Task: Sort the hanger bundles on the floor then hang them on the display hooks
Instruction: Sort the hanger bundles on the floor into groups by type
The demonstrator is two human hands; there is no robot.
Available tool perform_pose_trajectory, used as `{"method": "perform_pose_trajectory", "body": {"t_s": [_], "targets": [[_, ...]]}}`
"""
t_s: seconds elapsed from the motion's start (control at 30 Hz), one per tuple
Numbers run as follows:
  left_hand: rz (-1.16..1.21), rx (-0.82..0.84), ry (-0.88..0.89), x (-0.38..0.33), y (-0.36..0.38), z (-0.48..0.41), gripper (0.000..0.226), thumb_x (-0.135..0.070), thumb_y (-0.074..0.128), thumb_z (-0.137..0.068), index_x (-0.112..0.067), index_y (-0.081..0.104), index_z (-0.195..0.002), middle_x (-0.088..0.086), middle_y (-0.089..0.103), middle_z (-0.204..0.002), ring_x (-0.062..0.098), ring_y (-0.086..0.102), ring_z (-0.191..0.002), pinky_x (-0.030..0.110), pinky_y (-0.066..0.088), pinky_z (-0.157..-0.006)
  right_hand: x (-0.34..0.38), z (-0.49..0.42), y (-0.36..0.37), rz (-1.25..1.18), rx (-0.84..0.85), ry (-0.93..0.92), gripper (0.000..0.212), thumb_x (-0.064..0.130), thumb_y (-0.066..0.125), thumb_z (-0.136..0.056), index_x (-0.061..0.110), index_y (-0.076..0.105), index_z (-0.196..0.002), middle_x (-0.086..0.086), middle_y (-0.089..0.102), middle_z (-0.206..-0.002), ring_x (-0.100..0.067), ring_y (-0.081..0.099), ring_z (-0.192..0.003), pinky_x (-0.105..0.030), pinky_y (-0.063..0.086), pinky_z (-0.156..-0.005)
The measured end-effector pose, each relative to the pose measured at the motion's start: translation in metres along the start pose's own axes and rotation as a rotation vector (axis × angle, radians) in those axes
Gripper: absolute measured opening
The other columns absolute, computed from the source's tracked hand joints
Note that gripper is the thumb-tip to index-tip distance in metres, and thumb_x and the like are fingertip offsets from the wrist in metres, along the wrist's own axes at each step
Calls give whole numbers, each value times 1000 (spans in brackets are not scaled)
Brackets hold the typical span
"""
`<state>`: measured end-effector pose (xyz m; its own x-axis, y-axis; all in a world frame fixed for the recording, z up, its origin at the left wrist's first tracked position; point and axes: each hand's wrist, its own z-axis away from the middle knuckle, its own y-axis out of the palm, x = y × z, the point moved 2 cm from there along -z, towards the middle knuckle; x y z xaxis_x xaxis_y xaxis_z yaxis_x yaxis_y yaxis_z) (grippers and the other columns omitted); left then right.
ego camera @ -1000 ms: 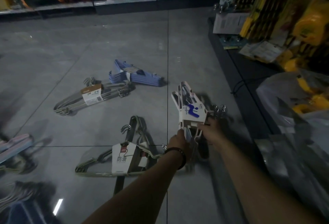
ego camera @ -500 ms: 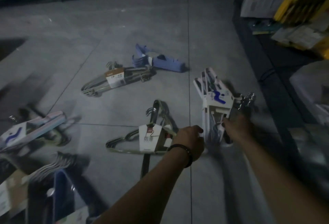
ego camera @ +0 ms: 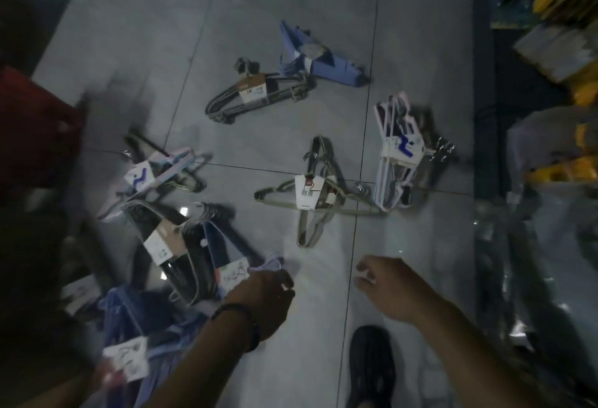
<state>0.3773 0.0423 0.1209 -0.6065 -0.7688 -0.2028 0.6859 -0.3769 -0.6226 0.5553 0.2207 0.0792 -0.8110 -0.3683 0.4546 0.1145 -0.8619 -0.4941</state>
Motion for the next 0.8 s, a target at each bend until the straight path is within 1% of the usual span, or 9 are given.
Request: {"method": "perform_pose_trajectory", "body": {"t_s": [0.1, 0.17, 0.23, 0.3, 0.4, 0.5, 0.6, 0.67, 0.8], "targets": [[74, 22, -35, -17, -32, 68, 28, -42, 52, -104, -32, 65, -127, -8, 69, -125, 17, 65, -117, 27, 51, -98, 37, 64, -18, -22, -27, -7, 36, 43, 54, -104, 22, 61, -133, -1, 67, -122, -15, 65, -103, -28, 53, -88], [188, 46, -52, -24, -50, 110, 27, -41, 53, -104, -31, 65, -126, -8, 72, -123, 14, 66, -114, 24, 50, -93, 63, 105, -25, -21, 20, -3, 33, 44, 54, -104, 25, 62, -129, 3, 67, -118, -14, 65, -102, -27, 53, -88], [241, 119, -68, -27, -65, 148, 27, -40, 51, -104, -29, 65, -125, -5, 72, -125, 17, 66, -117, 24, 48, -91, 83, 140, -30, 27, 93, 12, 25, 45, 56, -100, 27, 63, -116, 6, 68, -111, -17, 66, -103, -28, 52, -87], [275, 188, -67, -26, -83, 175, 30, -39, 49, -105, -24, 64, -127, 0, 70, -129, 20, 65, -121, 26, 47, -90, 102, 169, -42, 92, 144, 22, 21, 42, 57, -98, 23, 62, -106, 5, 68, -103, -17, 66, -99, -30, 51, -83], [283, 224, -72, -22, -115, 200, 31, -33, 50, -106, -18, 64, -130, 4, 68, -132, 23, 65, -121, 26, 48, -96, 137, 203, -73, 101, 150, 34, 17, 37, 58, -101, 25, 67, -108, 6, 69, -104, -13, 66, -97, -28, 52, -85], [285, 177, -88, -27, -154, 215, 28, -35, 53, -104, -24, 63, -128, 4, 68, -128, 23, 67, -114, 37, 56, -99, 167, 225, -111, 11, 58, 68, 20, 38, 57, -103, 28, 66, -118, 7, 70, -113, -10, 67, -97, -28, 56, -86], [258, 110, -9, -45, -207, 217, 28, -35, 52, -105, -28, 61, -131, 0, 65, -134, 17, 63, -119, 34, 53, -102, 195, 227, -154, -49, -9, 47, 21, 39, 59, -102, 30, 66, -119, 9, 69, -115, -8, 67, -99, -30, 58, -88], [233, 75, 15, -57, -241, 213, 29, -37, 51, -106, -29, 63, -130, -2, 62, -138, 17, 61, -122, 36, 52, -103, 211, 216, -184, -75, -18, 31, 22, 38, 61, -101, 27, 68, -119, 8, 70, -111, -9, 67, -100, -32, 58, -89], [255, 38, -7, -83, -301, 191, 26, -39, 50, -106, -31, 62, -127, -2, 67, -123, 14, 66, -107, 35, 58, -95, 233, 181, -250, -127, -54, -9, 30, 37, 62, -100, 23, 68, -126, 3, 72, -115, -12, 67, -105, -33, 57, -95]]}}
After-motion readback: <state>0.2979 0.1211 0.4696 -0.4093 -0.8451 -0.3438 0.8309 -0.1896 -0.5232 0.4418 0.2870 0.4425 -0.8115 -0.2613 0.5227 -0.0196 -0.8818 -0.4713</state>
